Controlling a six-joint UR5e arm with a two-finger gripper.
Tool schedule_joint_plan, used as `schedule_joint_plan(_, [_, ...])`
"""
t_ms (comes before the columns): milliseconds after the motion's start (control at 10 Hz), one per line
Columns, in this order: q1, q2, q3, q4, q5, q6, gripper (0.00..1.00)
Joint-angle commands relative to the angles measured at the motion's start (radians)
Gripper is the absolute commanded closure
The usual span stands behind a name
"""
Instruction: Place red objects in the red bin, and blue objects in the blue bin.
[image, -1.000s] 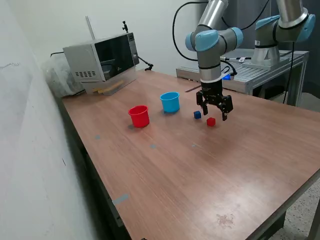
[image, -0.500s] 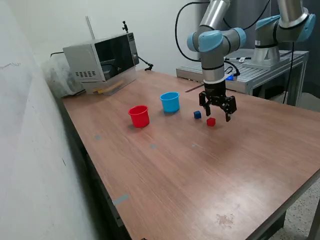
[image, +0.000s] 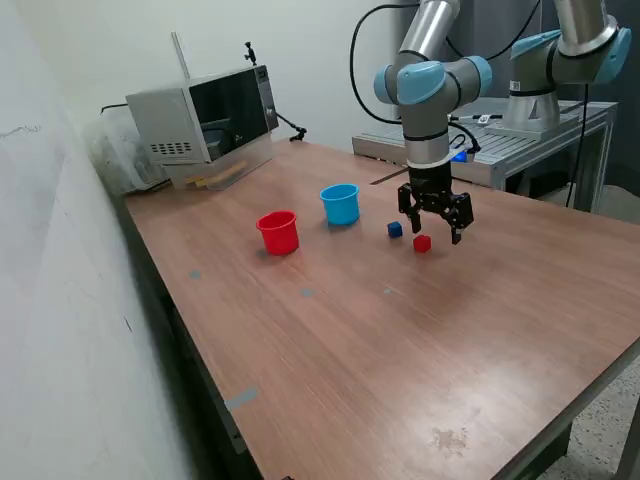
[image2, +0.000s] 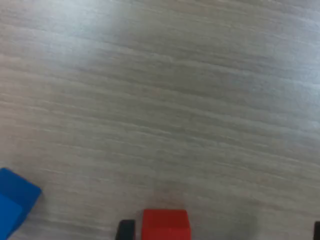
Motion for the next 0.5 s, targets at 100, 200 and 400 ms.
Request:
schedule_joint_plan(100, [0.0, 0.007, -0.001, 0.0, 0.002, 0.0, 0.0])
schedule_joint_plan(200, [0.0, 0.01, -0.001, 0.0, 0.0, 0.0, 0.0])
schedule_joint_plan(400, [0.0, 0.013, -0.003, 0.0, 0.002, -0.002, 0.0])
